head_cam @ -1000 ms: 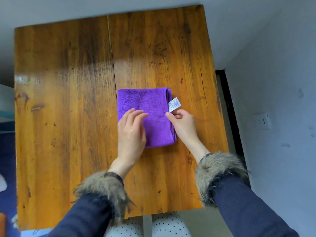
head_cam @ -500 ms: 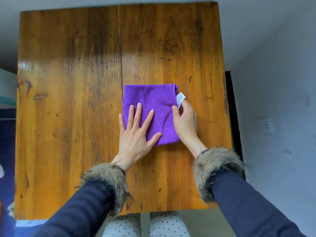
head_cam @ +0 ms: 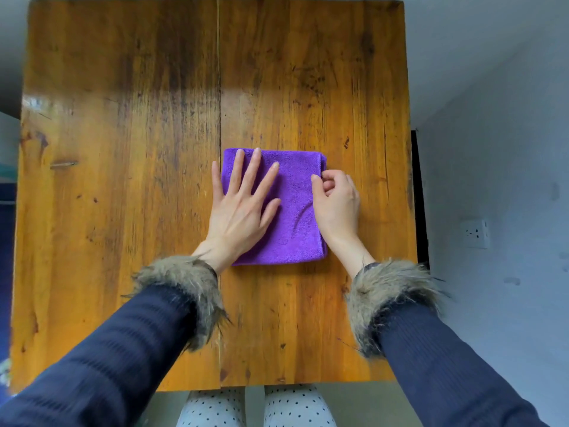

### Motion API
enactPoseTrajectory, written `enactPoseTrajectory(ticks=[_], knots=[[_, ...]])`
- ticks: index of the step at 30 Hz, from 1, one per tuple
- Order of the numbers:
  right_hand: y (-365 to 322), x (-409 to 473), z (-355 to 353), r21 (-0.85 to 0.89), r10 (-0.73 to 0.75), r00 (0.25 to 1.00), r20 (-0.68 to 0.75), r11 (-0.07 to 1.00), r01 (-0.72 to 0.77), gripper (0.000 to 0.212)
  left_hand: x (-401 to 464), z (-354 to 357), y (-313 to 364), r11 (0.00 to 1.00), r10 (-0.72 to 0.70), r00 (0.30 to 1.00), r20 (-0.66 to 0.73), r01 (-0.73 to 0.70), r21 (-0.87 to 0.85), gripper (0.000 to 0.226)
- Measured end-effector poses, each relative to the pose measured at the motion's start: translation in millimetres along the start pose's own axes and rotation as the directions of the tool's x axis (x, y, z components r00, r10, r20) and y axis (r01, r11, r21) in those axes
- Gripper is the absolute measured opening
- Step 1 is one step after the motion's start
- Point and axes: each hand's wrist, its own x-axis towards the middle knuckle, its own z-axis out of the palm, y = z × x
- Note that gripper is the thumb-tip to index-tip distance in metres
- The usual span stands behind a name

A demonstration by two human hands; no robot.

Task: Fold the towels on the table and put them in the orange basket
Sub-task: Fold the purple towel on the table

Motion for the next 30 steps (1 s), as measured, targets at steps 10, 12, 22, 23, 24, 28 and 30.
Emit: enactPoseTrajectory(ticks=[10, 12, 22, 23, 24, 28, 30], knots=[[-11.9, 29.3, 5.0, 0.037, 0.269, 0.944, 0.190, 0.959, -0.280, 0.025, 7.5, 5.7, 1.1, 1.000, -0.012, 0.997, 0.082, 0.010, 0.029, 0.070], [-12.7, 26.9, 1.2, 0.041, 0.231, 0.954, 0.192, 0.969, -0.243, 0.022, 5.3, 2.2, 1.9, 1.000, -0.003, 0.998, 0.061, 0.003, 0.006, 0.067], [5.5, 22.0, -2.3, -0.046, 0.077, 0.984, 0.162, 0.996, -0.070, 0.018, -11.3, 3.9, 12.7, 0.997, 0.071, 0.997, 0.040, -0.070, -0.014, 0.063], [7.7, 22.2, -1.3, -0.053, 0.077, 0.985, 0.157, 0.996, -0.069, 0.020, -10.2, 4.7, 12.6, 0.997, 0.074, 0.996, 0.040, -0.073, -0.009, 0.065], [9.8, 22.2, -0.3, -0.069, 0.086, 0.984, 0.154, 0.995, -0.076, 0.023, -9.4, 5.5, 12.5, 0.997, 0.078, 0.996, 0.038, -0.078, -0.009, 0.066], [12.0, 21.0, -0.5, -0.159, 0.143, 0.980, 0.136, 0.980, -0.120, 0.029, -11.1, 8.8, 12.9, 0.995, 0.099, 0.994, 0.036, -0.099, -0.012, 0.078], [10.0, 18.9, -1.9, -0.203, 0.157, 0.979, 0.127, 0.971, -0.129, 0.029, -10.4, 10.4, 12.7, 0.995, 0.103, 0.993, 0.051, -0.104, 0.005, 0.083]])
